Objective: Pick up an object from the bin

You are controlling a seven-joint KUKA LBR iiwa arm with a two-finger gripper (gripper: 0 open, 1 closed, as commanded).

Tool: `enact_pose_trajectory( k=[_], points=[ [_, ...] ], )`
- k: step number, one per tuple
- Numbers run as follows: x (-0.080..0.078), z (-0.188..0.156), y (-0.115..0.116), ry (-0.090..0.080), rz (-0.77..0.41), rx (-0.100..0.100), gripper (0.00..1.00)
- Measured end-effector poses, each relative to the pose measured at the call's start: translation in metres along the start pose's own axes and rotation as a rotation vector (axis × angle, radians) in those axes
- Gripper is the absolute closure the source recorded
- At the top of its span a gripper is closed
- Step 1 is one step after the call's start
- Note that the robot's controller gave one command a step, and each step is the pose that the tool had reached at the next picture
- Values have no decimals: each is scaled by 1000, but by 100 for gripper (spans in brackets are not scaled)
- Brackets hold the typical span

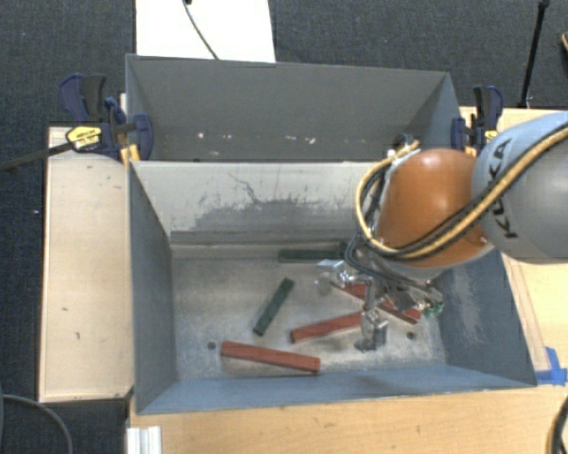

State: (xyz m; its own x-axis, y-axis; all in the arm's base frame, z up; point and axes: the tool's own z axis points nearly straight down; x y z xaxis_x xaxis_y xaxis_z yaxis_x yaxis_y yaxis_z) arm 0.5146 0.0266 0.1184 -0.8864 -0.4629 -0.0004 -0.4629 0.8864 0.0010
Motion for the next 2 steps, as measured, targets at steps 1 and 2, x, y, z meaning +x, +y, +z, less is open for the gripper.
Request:
enact_pose_trajectory(
  k=[1,2],
  points=[
    [10,8,-9,0,68,0,0],
    [18,47,-13,-1,27,1,0]
  ],
)
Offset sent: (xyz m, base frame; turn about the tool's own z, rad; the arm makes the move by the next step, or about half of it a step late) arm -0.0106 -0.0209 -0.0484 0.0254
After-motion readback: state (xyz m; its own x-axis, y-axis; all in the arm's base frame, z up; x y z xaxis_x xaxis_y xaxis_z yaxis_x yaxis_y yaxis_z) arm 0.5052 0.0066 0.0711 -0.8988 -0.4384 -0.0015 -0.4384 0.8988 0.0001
